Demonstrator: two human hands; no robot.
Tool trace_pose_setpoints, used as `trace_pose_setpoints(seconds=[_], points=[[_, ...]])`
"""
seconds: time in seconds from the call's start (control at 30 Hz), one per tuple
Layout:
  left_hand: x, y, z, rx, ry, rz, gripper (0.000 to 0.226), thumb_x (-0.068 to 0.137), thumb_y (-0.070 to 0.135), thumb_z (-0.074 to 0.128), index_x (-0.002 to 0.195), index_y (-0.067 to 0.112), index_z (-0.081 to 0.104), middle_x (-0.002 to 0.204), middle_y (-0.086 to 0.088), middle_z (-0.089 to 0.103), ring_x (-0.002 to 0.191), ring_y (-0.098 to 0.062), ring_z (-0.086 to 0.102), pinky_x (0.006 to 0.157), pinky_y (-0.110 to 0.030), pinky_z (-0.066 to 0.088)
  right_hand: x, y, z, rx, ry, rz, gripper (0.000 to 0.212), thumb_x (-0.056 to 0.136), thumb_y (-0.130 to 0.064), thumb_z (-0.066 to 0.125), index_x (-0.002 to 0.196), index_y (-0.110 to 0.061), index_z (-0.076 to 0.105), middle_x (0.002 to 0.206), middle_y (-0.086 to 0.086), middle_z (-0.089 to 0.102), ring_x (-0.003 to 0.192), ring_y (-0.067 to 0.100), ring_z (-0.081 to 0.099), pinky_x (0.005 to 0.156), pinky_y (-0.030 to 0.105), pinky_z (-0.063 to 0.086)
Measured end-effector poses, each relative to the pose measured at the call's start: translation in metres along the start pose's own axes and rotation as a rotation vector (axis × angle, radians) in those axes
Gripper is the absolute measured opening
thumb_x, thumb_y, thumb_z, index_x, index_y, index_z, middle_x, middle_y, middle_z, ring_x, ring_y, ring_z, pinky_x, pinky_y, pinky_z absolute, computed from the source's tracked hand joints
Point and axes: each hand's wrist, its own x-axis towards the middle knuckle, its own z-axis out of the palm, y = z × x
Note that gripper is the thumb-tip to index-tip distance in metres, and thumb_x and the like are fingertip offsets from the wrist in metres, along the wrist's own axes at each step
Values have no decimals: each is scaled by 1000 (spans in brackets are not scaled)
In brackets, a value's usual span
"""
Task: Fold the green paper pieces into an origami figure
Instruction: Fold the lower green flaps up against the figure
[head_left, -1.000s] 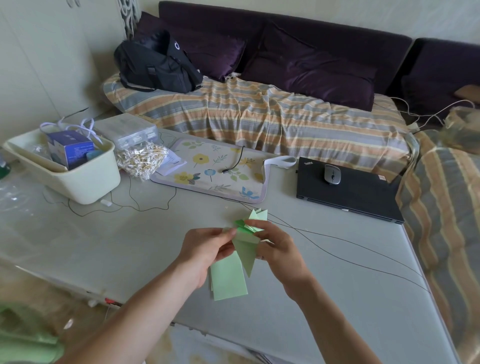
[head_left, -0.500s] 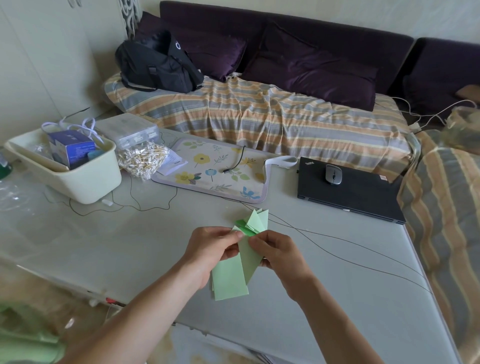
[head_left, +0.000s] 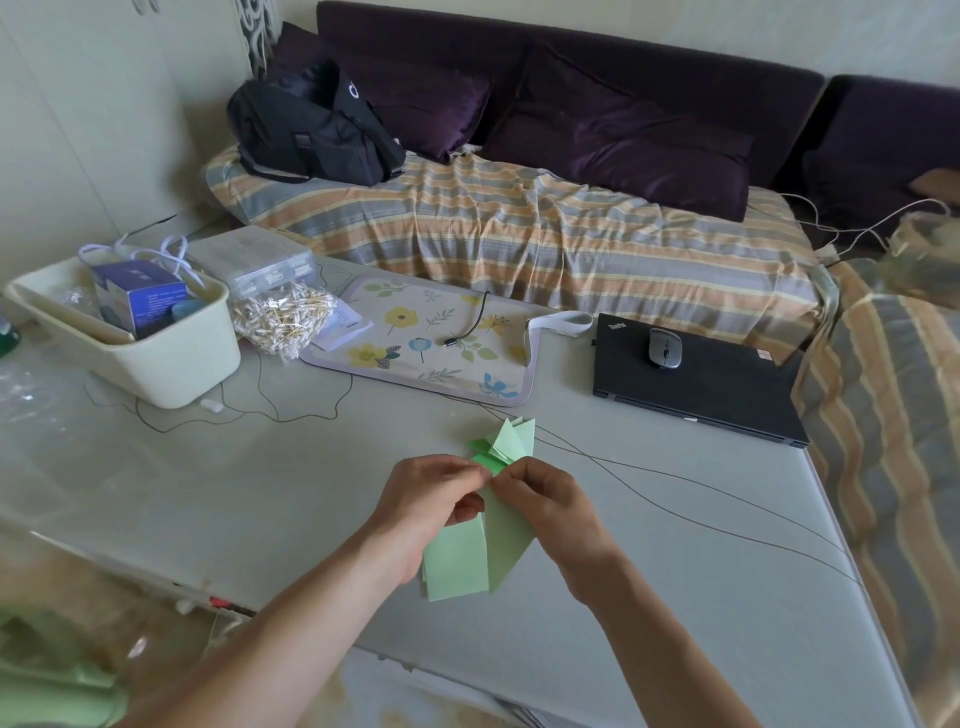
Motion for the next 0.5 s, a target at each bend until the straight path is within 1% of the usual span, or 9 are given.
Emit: trace_pose_setpoints(seconds=[0.1,0.2,0.27,0.37,0.43,0.5], points=[[0,0,0,24,-4,-8,6,84,11,75,82,8,79,68,-5,70,64,-14,68,76,-28,62,1,1,1,-3,-2,2,28,82,-35,63,82,-7,65,75,2,64,69,16,53,66,30,39],[0,1,-1,36,-10,-17,6,84,9,74,80,8,79,67,-5,69,64,-13,67,78,-28,62,0,3,4,19,-11,14,26,82,-35,62,82,-10,64,73,-2,62,69,13,52,64,27,38],[1,1,-3,39,-7,-20,4,82,9,76,82,6,79,67,-6,69,64,-14,67,79,-28,62,-1,4,5,11,-17,1,22,86,-34,64,82,-12,65,73,-4,62,69,12,51,63,25,38],[1,0,-1,65,23,-13,6,83,12,76,82,7,79,67,-6,70,64,-14,67,79,-28,62,1,5,5,-34,6,-15,18,96,-22,64,79,-14,65,68,-7,60,64,9,50,57,18,38],[1,-1,0,82,52,3,6,84,13,76,80,9,79,67,-5,71,63,-14,66,77,-27,61,4,5,5,-68,27,-12,19,96,-19,63,77,-16,66,66,-10,60,61,7,50,55,15,38],[3,-1,-2,87,77,30,7,85,12,75,81,9,79,68,-6,72,63,-14,66,71,-23,59,5,6,4,-83,36,-3,20,96,-17,63,77,-16,67,65,-10,60,60,6,50,56,16,39]])
